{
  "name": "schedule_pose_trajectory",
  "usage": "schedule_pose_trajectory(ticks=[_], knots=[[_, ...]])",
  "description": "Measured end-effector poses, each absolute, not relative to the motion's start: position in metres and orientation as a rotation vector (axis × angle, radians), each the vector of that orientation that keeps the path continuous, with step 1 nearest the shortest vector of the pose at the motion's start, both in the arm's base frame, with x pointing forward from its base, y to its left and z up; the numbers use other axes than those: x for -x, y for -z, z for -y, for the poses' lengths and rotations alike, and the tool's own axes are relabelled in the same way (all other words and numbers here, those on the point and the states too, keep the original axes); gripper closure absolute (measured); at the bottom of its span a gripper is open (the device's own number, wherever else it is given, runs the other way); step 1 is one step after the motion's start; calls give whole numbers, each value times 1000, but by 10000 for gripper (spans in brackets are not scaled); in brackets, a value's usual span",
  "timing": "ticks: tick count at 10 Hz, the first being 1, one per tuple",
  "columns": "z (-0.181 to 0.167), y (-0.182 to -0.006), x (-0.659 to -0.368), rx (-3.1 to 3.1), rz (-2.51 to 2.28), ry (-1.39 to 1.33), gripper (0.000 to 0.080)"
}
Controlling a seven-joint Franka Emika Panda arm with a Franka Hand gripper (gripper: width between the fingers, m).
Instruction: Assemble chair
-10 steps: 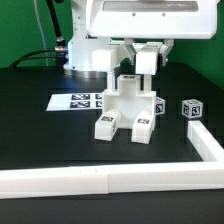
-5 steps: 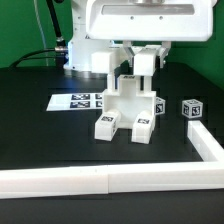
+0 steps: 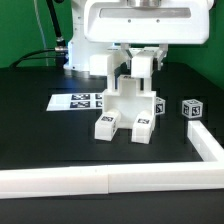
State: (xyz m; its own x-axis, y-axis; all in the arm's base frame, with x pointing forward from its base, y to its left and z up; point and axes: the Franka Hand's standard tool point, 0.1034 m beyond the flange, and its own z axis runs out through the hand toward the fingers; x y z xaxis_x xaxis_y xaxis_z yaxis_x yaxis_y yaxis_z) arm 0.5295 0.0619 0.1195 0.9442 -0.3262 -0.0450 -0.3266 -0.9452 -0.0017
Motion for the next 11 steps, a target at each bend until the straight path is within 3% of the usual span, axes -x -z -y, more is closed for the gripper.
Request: schedule_pose_trajectory(ticks=[11], knots=[[-67,-120,-530,3090,-504,-57,511]])
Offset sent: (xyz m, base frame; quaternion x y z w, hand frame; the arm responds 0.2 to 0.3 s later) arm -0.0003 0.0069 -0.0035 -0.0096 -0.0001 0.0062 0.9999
